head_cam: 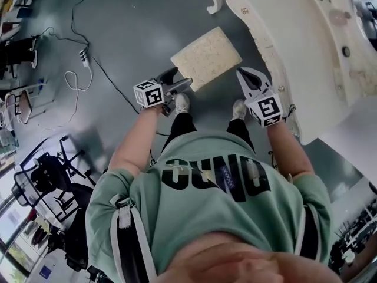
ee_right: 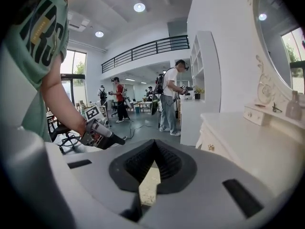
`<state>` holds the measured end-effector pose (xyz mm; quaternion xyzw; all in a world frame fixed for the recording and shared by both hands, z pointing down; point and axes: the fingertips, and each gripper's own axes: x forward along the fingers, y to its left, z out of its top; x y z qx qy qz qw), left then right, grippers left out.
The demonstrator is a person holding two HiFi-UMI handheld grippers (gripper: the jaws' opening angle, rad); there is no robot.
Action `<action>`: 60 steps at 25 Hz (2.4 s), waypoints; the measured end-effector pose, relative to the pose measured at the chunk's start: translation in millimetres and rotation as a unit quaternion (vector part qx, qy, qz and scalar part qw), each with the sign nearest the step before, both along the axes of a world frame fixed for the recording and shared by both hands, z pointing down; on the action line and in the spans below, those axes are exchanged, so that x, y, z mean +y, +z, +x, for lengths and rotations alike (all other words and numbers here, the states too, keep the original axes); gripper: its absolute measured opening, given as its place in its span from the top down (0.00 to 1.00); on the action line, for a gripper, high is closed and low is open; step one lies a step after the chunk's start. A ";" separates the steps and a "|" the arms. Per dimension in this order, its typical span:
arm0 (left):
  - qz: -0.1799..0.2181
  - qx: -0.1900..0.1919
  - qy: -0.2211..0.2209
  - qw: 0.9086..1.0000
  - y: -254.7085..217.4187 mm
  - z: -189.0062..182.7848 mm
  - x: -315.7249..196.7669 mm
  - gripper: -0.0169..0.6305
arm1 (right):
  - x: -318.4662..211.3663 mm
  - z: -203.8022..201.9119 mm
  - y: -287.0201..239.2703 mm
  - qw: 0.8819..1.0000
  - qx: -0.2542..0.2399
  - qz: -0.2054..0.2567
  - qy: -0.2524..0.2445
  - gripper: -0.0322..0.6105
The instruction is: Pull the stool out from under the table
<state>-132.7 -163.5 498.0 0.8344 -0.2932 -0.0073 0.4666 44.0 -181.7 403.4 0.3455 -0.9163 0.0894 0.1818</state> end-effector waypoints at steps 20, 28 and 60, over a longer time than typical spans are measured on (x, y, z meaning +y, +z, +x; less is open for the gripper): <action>0.246 -0.067 -0.155 0.954 -292.7 61.6 56.3 0.76 | 19.7 91.8 -177.6 0.996 -0.042 0.045 -0.071 0.96; 0.293 -0.075 -0.125 0.945 -336.7 -7.2 70.9 0.90 | 40.7 30.0 -199.1 0.997 -0.057 0.045 -0.011 0.96; 0.341 -0.161 -0.135 0.916 -337.8 -22.9 49.7 0.96 | 9.1 -11.5 -216.6 0.996 -0.067 0.050 -0.036 0.96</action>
